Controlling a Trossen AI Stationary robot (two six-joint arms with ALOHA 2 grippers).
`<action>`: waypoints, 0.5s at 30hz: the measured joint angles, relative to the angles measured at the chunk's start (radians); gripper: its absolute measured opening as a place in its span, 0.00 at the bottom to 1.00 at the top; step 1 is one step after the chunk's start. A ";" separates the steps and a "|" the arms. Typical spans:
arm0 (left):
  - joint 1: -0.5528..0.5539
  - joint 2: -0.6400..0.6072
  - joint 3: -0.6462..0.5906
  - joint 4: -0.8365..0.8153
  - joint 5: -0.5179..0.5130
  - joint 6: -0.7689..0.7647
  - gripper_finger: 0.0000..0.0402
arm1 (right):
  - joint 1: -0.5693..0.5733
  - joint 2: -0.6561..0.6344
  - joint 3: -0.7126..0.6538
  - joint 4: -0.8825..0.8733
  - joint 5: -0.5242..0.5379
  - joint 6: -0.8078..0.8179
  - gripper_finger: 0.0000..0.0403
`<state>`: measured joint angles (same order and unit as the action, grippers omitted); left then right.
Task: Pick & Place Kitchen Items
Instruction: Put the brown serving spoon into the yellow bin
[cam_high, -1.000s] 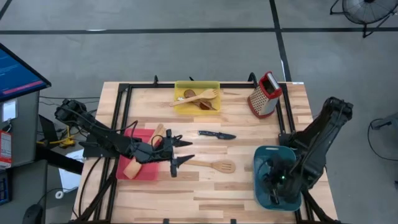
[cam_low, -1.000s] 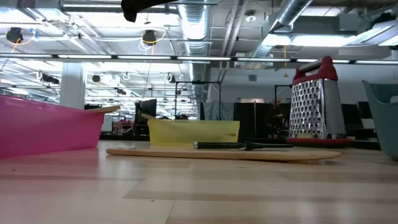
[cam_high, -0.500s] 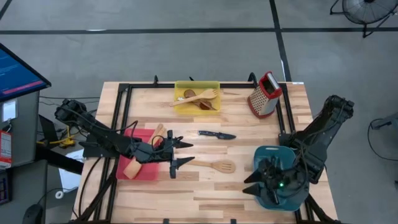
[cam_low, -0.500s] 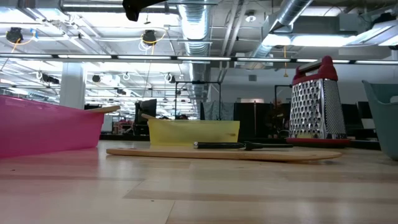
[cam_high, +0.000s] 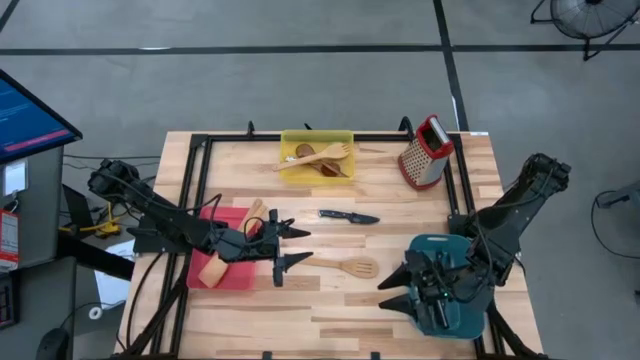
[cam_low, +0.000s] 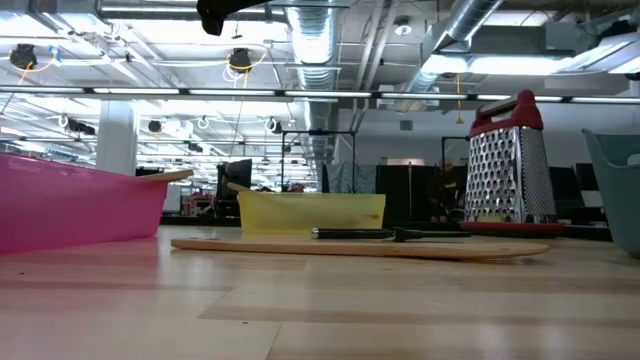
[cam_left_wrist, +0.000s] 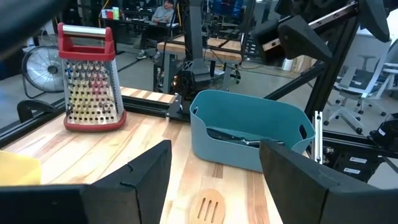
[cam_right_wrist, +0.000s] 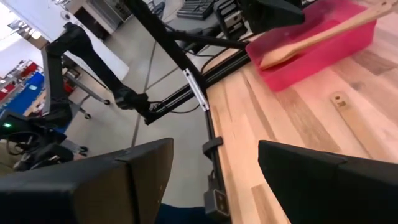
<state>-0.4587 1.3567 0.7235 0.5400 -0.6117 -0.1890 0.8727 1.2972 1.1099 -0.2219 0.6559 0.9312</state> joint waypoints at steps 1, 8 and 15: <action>0.000 0.000 0.000 0.000 0.000 0.000 0.57 | -0.003 0.000 0.000 0.000 0.000 -0.009 0.60; 0.000 0.000 0.000 0.000 0.000 0.000 0.56 | -0.031 0.000 0.000 -0.001 -0.004 -0.049 0.60; 0.000 0.000 0.000 0.000 0.000 0.000 0.57 | -0.054 0.000 0.000 -0.002 -0.005 -0.094 0.60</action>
<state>-0.4587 1.3567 0.7235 0.5396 -0.6117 -0.1890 0.8190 1.2972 1.1099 -0.2240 0.6505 0.8372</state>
